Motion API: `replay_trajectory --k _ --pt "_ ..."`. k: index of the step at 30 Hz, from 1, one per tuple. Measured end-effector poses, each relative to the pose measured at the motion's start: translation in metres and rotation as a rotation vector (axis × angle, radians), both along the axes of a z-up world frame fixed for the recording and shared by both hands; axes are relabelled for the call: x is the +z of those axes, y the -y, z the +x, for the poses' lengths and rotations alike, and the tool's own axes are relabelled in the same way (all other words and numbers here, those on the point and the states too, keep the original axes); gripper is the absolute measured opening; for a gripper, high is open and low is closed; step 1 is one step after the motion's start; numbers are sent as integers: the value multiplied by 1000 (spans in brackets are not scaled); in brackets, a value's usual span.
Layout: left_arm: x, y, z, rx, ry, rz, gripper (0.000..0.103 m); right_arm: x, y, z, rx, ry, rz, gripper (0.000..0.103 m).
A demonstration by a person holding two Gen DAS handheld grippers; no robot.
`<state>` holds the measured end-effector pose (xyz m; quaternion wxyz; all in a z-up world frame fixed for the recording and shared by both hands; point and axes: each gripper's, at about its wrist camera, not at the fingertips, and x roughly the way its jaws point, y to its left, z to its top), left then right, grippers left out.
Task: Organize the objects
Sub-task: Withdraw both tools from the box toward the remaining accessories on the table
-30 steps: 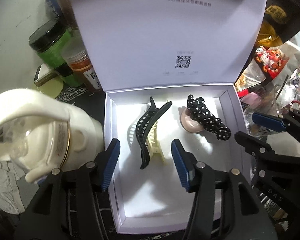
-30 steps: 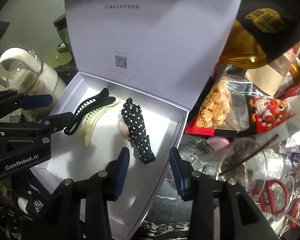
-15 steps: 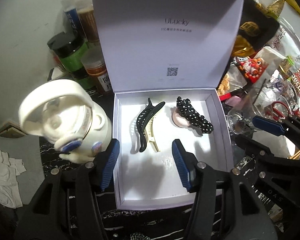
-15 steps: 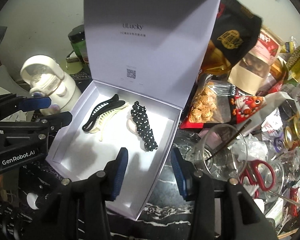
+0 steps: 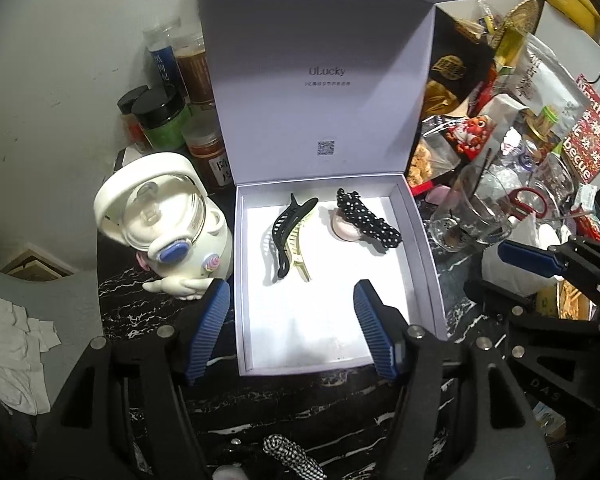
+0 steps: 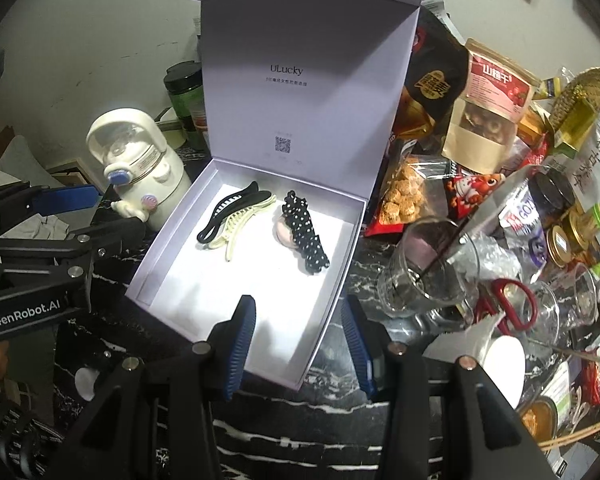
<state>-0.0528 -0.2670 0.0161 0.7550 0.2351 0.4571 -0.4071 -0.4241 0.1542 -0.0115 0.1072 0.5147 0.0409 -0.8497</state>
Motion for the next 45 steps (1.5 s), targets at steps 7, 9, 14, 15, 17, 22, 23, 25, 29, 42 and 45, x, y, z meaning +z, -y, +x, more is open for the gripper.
replay_trajectory --k 7,9,14,15,17,22,23,25,29,42,45 --pt "6 -11 -17 -16 4 -12 74 4 -2 22 -13 -3 -5 52" --pt "6 -16 -21 -15 -9 -14 74 5 -2 28 -19 -3 -7 54" --pt "6 -28 -27 -5 -6 -7 78 8 1 39 -20 -3 -10 60" --pt "6 -31 -28 -2 -10 -8 79 8 3 41 -20 -1 -9 60" --pt "6 -38 -30 4 -15 -6 80 8 5 47 -19 1 -10 60" --pt "5 -57 -36 17 -19 -2 80 9 15 59 -1 7 -12 60" --pt "4 -61 -36 17 -24 -4 80 9 18 62 6 8 -14 60" --pt "5 -70 -38 23 -27 -8 80 10 23 66 17 9 -13 60" --pt "3 -89 -37 52 -39 4 80 10 38 75 42 12 -8 60" --pt "-7 -148 -33 131 -62 32 80 -1 87 100 144 46 11 63" --pt "-10 -162 -32 151 -69 39 80 -4 99 104 169 55 13 64"
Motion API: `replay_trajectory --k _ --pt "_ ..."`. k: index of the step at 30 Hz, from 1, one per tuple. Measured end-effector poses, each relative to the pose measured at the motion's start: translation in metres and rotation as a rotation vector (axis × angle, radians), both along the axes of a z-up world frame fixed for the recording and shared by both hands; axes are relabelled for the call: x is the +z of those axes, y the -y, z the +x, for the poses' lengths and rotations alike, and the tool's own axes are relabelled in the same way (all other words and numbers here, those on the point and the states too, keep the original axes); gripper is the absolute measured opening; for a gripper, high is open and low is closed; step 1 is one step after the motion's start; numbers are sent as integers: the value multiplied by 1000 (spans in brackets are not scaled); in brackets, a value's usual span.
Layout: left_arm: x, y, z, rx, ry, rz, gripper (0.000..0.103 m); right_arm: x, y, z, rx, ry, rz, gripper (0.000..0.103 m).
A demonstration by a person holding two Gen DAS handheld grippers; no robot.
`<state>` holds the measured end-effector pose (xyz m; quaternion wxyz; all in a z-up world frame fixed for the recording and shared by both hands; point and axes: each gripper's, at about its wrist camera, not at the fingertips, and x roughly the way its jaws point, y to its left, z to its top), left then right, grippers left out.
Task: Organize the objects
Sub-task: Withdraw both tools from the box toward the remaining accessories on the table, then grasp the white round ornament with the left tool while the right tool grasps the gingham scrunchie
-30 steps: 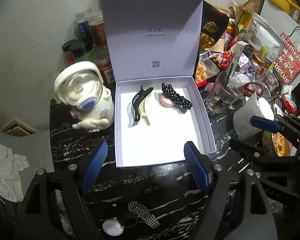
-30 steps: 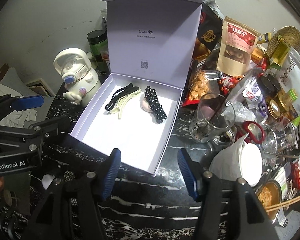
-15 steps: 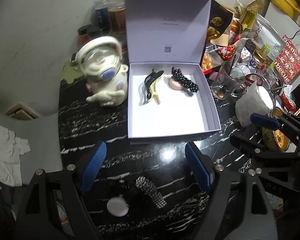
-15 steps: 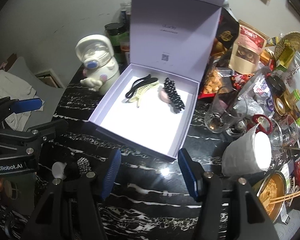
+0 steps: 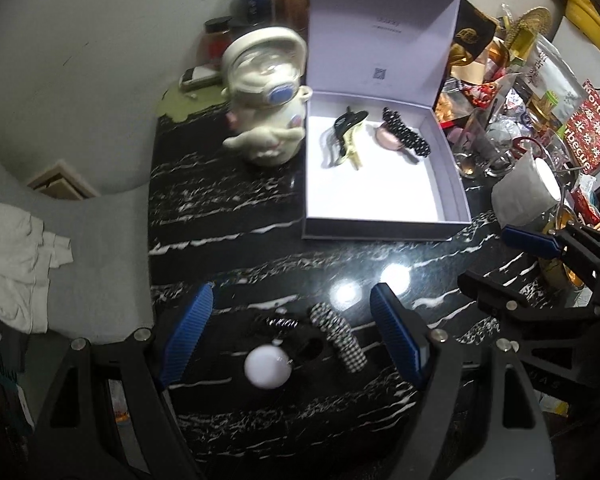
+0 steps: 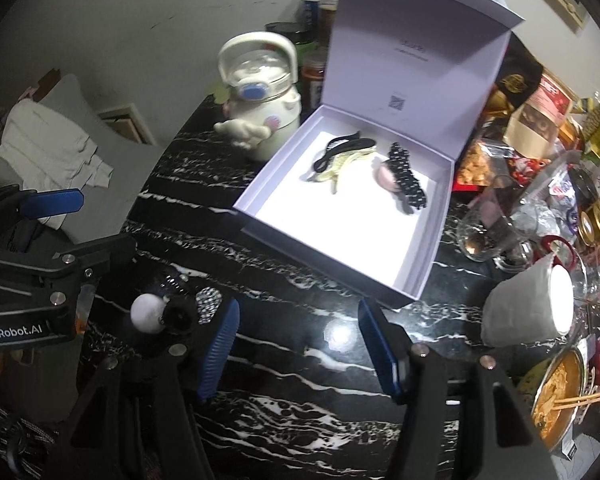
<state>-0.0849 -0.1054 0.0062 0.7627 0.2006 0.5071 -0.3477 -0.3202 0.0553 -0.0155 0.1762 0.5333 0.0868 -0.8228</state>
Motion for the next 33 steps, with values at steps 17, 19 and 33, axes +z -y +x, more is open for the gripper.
replay_trajectory --k 17,19,33 --pt "-21 -78 9 159 -60 26 80 -14 72 21 149 47 29 64" --pt "-24 -86 9 164 -64 29 80 -16 78 24 161 54 33 64" --pt "-53 -113 12 182 -129 64 80 -47 99 35 215 135 63 64"
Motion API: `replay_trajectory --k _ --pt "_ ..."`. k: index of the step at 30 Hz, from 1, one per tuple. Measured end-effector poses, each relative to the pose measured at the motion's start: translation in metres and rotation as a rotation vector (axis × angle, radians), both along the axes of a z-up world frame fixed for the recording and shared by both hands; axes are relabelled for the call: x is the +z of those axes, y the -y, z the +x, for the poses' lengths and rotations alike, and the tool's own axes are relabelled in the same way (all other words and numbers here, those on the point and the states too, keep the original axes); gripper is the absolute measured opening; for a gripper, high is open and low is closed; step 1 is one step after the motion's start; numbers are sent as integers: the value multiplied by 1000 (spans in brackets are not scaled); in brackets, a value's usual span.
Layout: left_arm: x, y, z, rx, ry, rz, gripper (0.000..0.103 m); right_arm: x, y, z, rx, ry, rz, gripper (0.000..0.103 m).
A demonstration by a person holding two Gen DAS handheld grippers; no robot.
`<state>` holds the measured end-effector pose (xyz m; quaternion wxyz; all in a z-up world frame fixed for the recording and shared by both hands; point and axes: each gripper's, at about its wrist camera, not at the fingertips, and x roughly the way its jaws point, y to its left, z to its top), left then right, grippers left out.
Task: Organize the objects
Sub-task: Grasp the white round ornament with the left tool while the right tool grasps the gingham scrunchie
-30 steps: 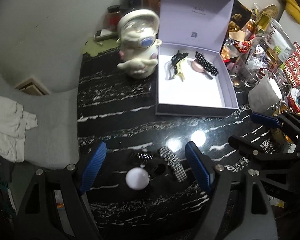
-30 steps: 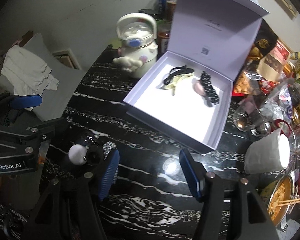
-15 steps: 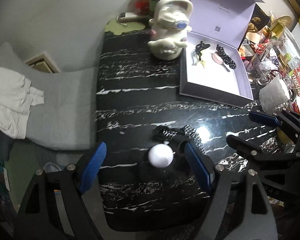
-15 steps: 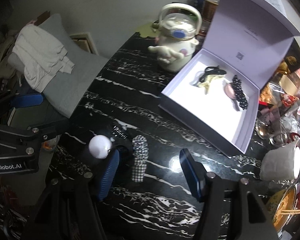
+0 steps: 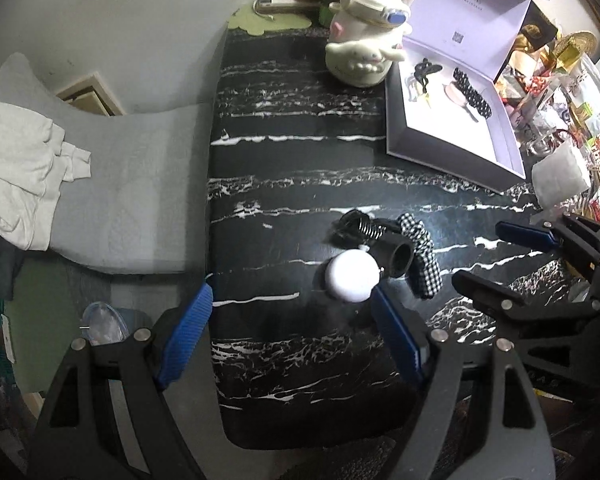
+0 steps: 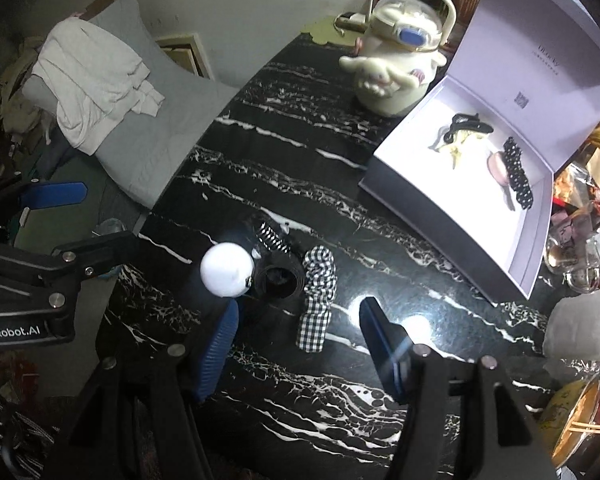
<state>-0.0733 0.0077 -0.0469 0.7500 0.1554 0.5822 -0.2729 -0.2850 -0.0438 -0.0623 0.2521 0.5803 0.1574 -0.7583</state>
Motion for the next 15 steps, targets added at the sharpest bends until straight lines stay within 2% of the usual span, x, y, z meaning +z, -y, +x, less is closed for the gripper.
replay_trajectory --k 15 --pt "-50 24 -6 -43 -111 34 80 -48 -16 -7 -41 97 45 64"
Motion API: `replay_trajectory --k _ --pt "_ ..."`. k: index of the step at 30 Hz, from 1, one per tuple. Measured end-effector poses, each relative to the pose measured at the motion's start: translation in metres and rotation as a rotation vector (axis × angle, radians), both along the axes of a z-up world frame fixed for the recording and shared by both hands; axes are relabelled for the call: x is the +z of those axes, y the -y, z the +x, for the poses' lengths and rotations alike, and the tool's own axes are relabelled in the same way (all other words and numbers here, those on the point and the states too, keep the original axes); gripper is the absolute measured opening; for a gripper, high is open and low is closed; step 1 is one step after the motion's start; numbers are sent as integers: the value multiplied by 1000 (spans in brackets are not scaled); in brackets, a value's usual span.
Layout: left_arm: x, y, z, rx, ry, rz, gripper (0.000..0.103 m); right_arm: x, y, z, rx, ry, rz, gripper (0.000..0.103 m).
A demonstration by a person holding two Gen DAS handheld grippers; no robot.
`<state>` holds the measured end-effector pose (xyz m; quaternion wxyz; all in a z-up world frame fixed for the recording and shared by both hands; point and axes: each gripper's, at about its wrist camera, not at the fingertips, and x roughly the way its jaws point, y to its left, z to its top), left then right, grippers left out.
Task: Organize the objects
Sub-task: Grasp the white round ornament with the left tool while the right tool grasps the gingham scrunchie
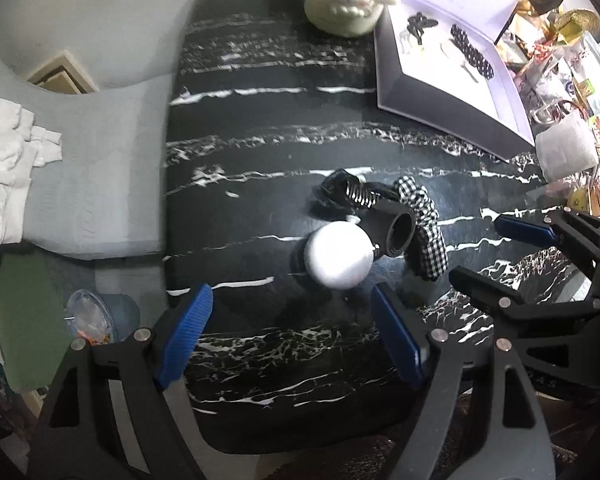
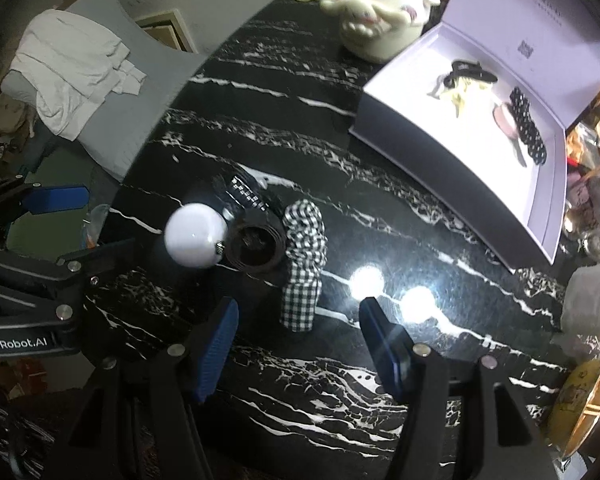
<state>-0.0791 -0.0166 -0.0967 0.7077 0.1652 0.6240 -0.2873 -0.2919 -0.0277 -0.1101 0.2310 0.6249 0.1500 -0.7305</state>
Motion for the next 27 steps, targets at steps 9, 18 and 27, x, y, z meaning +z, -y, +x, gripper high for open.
replay_trajectory --k 9,18,27 --pt "-25 16 3 -11 -50 20 80 -23 -7 -12 -19 40 15 64" --pt "-46 29 9 -28 -86 34 81 -38 -11 -25 -27 56 22 64" --pt "-56 36 13 -40 -98 29 81 -47 -14 -37 -35 81 -3 61"
